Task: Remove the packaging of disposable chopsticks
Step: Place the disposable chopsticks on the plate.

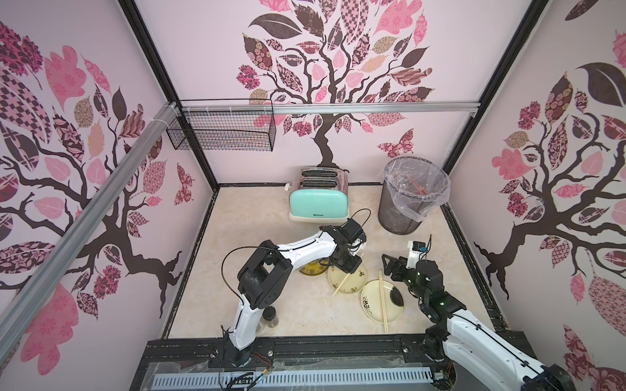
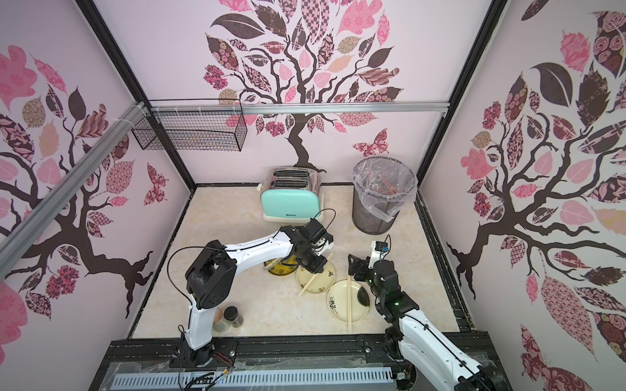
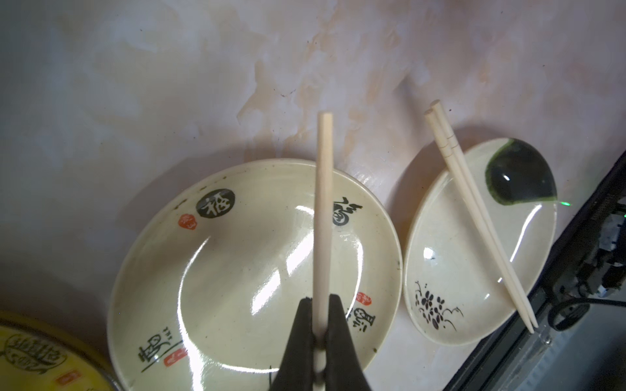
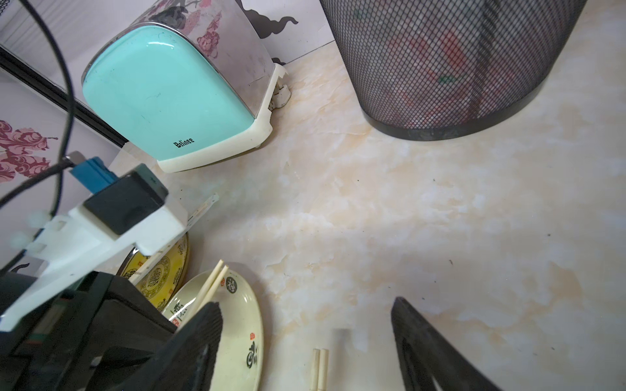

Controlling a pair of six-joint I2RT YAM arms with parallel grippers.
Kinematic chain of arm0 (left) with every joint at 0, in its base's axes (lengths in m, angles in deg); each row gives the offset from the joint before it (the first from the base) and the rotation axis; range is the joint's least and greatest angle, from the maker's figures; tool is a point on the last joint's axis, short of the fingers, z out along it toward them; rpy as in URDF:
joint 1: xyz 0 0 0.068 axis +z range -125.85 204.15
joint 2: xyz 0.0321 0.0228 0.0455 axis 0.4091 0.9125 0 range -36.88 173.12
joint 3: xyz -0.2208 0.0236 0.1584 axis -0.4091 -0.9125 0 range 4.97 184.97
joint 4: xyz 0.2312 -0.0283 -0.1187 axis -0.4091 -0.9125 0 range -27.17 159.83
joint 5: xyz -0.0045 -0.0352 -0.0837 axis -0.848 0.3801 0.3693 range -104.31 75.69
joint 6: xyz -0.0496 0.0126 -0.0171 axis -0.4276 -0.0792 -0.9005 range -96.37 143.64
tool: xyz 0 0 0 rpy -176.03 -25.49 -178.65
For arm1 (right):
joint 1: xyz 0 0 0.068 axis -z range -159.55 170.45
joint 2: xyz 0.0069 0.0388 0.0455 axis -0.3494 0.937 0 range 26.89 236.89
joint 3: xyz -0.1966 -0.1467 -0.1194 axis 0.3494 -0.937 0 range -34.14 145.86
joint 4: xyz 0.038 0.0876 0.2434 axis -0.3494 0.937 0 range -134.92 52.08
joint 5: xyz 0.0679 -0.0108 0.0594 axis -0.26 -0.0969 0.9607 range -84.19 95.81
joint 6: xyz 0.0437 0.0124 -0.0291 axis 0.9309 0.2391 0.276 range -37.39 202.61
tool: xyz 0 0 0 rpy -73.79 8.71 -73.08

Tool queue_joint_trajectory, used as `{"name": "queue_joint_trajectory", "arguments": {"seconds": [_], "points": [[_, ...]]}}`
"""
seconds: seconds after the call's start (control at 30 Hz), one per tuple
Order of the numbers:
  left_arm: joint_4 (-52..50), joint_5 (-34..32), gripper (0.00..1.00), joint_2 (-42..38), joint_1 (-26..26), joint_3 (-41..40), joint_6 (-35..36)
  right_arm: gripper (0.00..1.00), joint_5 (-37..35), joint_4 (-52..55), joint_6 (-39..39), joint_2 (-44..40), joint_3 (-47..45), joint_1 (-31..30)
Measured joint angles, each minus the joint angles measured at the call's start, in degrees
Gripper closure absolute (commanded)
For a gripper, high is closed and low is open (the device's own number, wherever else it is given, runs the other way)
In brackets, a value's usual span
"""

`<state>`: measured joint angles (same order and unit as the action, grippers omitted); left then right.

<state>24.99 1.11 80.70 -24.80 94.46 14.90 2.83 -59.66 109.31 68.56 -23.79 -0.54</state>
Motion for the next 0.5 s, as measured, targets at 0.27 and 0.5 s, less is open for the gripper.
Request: {"name": "queue_joint_trajectory", "arguments": {"seconds": [0.27, 0.5], "points": [[-2.4, -2.8, 1.0, 2.9, 0.2, 2.7, 0.2, 0.17, 0.0, -0.9, 0.2, -0.1, 0.0, 0.0], [-4.3, -3.6, 1.0, 5.5, 0.2, 5.9, 0.8, 0.17, 0.0, -0.9, 0.2, -0.3, -0.4, 0.0]]}}
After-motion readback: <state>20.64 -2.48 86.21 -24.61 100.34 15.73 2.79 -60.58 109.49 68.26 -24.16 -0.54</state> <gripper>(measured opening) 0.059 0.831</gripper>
